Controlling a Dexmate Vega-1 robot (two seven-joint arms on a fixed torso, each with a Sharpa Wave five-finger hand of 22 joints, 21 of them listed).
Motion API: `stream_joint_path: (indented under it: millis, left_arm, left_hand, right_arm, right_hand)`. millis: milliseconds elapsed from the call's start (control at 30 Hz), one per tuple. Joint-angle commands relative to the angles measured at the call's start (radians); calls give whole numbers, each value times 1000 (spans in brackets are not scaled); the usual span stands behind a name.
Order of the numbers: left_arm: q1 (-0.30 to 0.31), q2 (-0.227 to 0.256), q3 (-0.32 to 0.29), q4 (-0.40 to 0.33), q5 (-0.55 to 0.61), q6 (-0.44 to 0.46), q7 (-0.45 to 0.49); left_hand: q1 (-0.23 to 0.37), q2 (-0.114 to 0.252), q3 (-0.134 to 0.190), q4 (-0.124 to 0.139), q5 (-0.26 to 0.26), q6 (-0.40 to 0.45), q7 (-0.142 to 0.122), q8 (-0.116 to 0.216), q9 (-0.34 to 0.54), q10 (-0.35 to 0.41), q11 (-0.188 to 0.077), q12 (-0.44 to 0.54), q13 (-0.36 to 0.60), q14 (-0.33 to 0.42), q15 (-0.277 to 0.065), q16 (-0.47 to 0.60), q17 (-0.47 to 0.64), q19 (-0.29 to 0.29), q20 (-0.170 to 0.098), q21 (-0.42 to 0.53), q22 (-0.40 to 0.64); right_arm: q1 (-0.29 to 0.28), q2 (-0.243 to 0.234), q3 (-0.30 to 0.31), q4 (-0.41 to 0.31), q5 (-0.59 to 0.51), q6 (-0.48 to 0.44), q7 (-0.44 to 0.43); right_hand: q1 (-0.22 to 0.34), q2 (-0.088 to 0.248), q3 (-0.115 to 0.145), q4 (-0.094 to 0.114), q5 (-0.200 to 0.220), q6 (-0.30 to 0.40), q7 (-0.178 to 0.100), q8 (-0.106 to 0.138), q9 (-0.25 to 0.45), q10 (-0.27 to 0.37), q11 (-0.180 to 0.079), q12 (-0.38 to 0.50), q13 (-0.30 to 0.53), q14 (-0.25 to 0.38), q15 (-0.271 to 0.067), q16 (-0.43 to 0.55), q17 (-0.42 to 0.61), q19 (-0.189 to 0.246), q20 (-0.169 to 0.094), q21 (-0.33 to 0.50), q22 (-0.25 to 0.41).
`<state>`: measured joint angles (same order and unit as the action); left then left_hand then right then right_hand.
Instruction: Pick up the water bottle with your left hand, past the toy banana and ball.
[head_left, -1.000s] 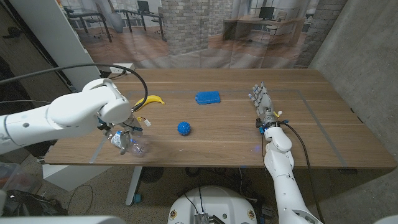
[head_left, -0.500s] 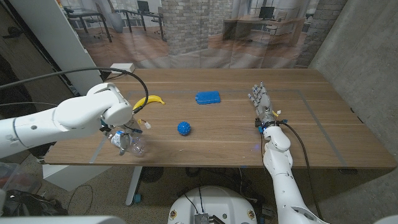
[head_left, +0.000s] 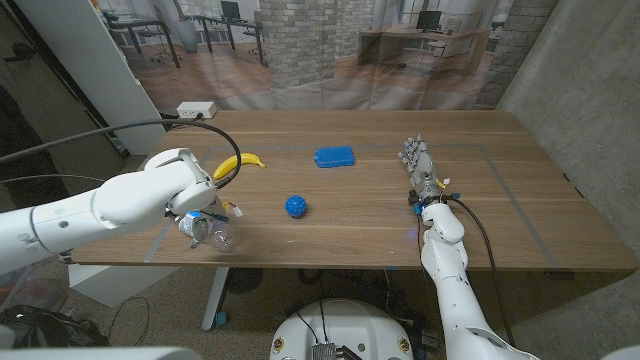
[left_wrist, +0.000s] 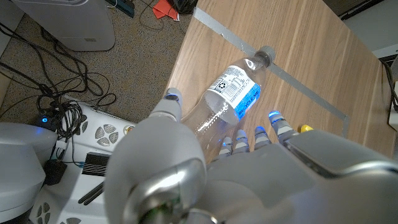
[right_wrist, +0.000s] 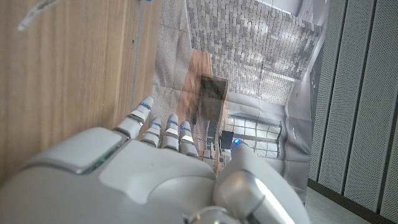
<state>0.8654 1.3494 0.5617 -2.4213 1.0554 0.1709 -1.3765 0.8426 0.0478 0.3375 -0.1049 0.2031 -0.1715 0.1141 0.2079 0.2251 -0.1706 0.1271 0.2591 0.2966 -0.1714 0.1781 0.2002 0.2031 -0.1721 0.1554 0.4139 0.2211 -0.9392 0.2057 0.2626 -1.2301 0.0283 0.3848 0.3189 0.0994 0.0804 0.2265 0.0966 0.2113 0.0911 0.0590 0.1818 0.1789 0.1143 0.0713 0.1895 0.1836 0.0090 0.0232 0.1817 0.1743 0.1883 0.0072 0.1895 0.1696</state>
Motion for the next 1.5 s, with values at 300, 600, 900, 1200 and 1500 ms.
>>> stream_joint_path:
  millis: [300,600,900,1200,1500]
  left_arm:
    - [350,-199,-323,28,257,-214,32]
    - [516,-249,-429,24,396,-262,165]
    - [629,-291,-493,36,511,-295,283]
    - [713,-315,-553,52,558,-312,442]
    - [797,-346,-634,61,567,-320,635]
  left_hand:
    - [-17,26,-8,13,3,-319,12,-20,8,-216,13,19,27,-160,12,15,30,-127,-4,-8,11]
    - [-31,75,-3,27,2,-339,3,0,27,-226,16,76,91,-136,5,57,93,-123,13,11,37]
    - [-8,101,-6,1,-6,-299,-16,41,67,-215,7,179,199,-81,-22,135,193,-59,3,64,77]
    - [84,91,-42,-56,-15,-96,-112,196,174,-122,-43,439,454,65,-86,343,434,112,-29,202,158]
    - [306,16,-109,-65,-11,404,-201,482,223,233,-163,666,519,393,-236,639,628,356,-75,444,241]
  right_arm:
    - [3,-4,2,28,-5,15,-9]
    - [8,-7,5,41,-6,20,-12]
    - [23,-13,5,62,-11,24,-12]
    - [36,-18,7,78,-15,27,-13]
    - [44,-21,9,84,-18,27,-13]
  right_hand:
    - [-6,2,-4,-1,6,13,-6,9,3,4,-1,4,4,3,1,5,4,9,1,4,3]
    - [-7,1,-5,-1,6,15,-10,9,3,4,-1,4,4,3,3,5,4,8,2,4,3]
    - [-7,1,-5,-1,6,16,-12,10,3,5,-1,5,4,4,3,5,4,8,3,4,2]
    - [-7,0,-5,-1,6,19,-16,10,3,8,-1,6,4,6,4,6,4,9,4,4,2]
    - [-7,0,-5,-2,7,20,-16,10,3,9,-1,6,4,9,5,6,4,11,4,5,2]
